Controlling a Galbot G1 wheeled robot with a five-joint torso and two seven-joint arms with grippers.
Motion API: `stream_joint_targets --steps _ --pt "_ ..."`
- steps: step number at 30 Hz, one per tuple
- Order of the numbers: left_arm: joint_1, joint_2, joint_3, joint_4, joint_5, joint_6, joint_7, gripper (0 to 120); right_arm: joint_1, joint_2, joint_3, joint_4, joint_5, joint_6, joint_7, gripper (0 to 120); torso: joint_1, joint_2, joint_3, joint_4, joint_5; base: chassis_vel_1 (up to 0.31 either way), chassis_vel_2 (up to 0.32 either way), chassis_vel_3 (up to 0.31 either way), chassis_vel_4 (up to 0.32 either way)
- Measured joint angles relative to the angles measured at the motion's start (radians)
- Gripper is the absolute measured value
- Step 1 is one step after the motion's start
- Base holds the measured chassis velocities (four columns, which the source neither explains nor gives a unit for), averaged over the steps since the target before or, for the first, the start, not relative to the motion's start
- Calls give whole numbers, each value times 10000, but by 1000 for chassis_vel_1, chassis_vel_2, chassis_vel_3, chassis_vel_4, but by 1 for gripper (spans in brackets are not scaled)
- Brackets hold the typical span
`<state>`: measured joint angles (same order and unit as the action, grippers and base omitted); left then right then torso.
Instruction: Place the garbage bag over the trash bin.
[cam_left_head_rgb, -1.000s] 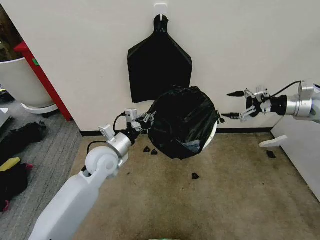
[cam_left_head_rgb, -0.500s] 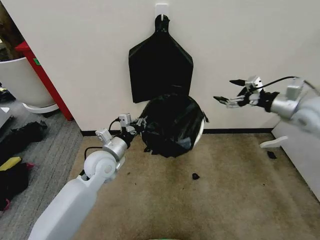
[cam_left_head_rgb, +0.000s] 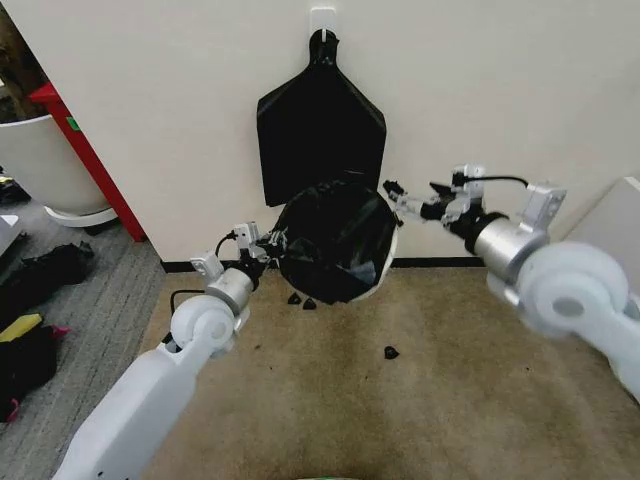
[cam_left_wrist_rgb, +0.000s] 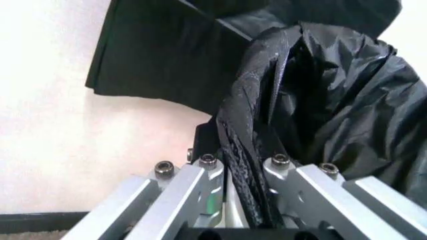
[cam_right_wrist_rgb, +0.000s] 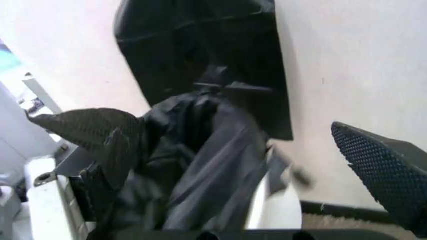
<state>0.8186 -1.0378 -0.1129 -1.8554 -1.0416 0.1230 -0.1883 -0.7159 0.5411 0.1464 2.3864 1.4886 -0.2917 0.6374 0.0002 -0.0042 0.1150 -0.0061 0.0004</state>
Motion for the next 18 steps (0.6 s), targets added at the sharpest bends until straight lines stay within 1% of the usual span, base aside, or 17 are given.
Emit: stream_joint_targets --steps 2,4,5,8,10,12,13,14,16,18 --pt "-106 -18 57 93 -51 -34 -133 4 -706 178 417 570 172 114 588 100 0 0 0 0 -6 0 0 0 0" --pt "-231 -72 91 194 -109 -96 -271 4 -1289 403 660 1053 667 369 1303 100 0 0 -1 -1 -7 0 0 0 0" --pt "-231 -72 91 194 -109 -96 -271 4 -1289 403 660 1053 667 369 1303 100 0 0 -1 -1 -7 0 0 0 0" --pt "-390 -148 138 230 -233 -154 -475 4 -1869 926 817 1260 1647 748 2194 100 0 0 0 2 0 0 0 0 0" --pt "-448 -157 151 232 -266 -188 -511 4 -1966 1204 810 1260 2297 1072 2723 100 0 0 0 1 -5 0 0 0 0" --pt "-479 -137 159 213 -266 -240 -505 4 -1806 1521 791 1255 3474 1593 3433 100 0 0 0 -2 -2 0 0 0 0" --pt "-479 -137 159 213 -266 -240 -505 4 -1806 1521 791 1255 3474 1593 3433 100 0 0 0 -2 -2 0 0 0 0" --pt "-479 -122 169 178 -259 -274 -496 4 -1625 1645 776 1246 3979 1867 3691 100 0 0 0 0 -4 0 0 0 0" --pt "-453 -84 221 79 -108 -425 -392 4 -987 1939 725 1233 5066 2527 4304 100 0 0 0 2 -1 0 0 0 0" --pt "-385 -70 264 69 261 -709 -112 4 -300 2138 638 1219 5908 3147 4782 100 0 0 0 4 -8 0 0 0 0"
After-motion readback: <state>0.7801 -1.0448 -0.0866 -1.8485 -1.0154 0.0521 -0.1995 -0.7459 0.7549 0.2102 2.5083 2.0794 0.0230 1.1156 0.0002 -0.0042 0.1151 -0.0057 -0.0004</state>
